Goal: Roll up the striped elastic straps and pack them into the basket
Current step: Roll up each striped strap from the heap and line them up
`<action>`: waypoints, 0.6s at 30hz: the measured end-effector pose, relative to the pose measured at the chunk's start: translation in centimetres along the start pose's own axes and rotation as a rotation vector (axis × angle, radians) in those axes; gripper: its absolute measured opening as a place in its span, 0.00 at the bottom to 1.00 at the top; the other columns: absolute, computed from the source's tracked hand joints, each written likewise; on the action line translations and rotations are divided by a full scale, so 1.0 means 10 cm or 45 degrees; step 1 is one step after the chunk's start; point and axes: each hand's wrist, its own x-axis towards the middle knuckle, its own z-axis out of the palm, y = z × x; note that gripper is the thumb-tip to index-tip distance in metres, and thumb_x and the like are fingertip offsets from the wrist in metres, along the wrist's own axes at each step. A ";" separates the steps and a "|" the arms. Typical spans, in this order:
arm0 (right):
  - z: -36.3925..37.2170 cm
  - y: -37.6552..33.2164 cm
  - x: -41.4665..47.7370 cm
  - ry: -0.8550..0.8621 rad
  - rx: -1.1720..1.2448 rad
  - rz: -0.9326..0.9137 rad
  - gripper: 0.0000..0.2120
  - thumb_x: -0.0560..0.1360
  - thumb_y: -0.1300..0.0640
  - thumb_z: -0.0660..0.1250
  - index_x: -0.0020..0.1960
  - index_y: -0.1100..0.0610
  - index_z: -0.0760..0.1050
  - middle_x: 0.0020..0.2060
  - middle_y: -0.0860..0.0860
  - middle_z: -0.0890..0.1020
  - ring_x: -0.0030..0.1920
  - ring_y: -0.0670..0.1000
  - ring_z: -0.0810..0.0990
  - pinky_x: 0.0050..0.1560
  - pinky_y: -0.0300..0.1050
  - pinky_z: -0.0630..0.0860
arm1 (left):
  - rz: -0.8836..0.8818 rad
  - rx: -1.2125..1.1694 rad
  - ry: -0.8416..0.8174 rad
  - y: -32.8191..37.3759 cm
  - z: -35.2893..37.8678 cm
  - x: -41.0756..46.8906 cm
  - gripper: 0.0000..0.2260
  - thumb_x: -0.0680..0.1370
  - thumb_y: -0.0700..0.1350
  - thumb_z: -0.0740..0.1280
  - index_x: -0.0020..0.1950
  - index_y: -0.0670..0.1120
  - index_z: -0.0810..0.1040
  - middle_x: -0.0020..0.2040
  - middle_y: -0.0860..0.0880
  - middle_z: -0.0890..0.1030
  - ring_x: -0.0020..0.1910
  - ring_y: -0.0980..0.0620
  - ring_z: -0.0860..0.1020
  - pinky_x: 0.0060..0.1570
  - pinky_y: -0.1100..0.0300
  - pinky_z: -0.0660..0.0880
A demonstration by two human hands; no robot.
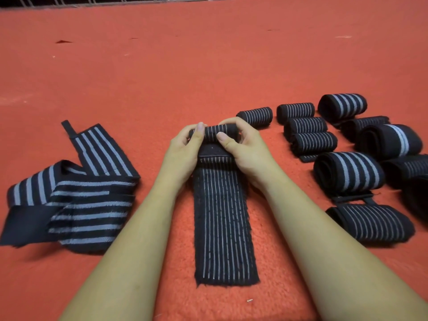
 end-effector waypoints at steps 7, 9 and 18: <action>0.05 -0.06 -0.01 0.036 -0.001 0.114 0.11 0.81 0.52 0.66 0.58 0.57 0.79 0.51 0.51 0.84 0.50 0.45 0.82 0.57 0.45 0.77 | 0.098 -0.092 -0.069 -0.04 -0.06 0.01 0.10 0.77 0.48 0.67 0.57 0.52 0.80 0.52 0.49 0.81 0.52 0.51 0.78 0.61 0.46 0.74; 0.05 -0.03 -0.01 0.038 -0.001 0.136 0.12 0.81 0.51 0.67 0.58 0.58 0.78 0.50 0.54 0.84 0.49 0.48 0.82 0.57 0.49 0.78 | 0.127 -0.090 -0.117 -0.03 -0.06 0.00 0.14 0.77 0.45 0.66 0.62 0.51 0.79 0.53 0.49 0.81 0.52 0.52 0.78 0.59 0.50 0.75; 0.01 0.00 -0.01 -0.064 0.060 0.006 0.11 0.73 0.61 0.68 0.54 0.52 0.76 0.47 0.51 0.80 0.48 0.50 0.78 0.56 0.53 0.76 | -0.068 -0.007 -0.018 0.00 0.01 0.01 0.14 0.84 0.54 0.60 0.56 0.48 0.81 0.52 0.50 0.85 0.49 0.59 0.81 0.55 0.59 0.75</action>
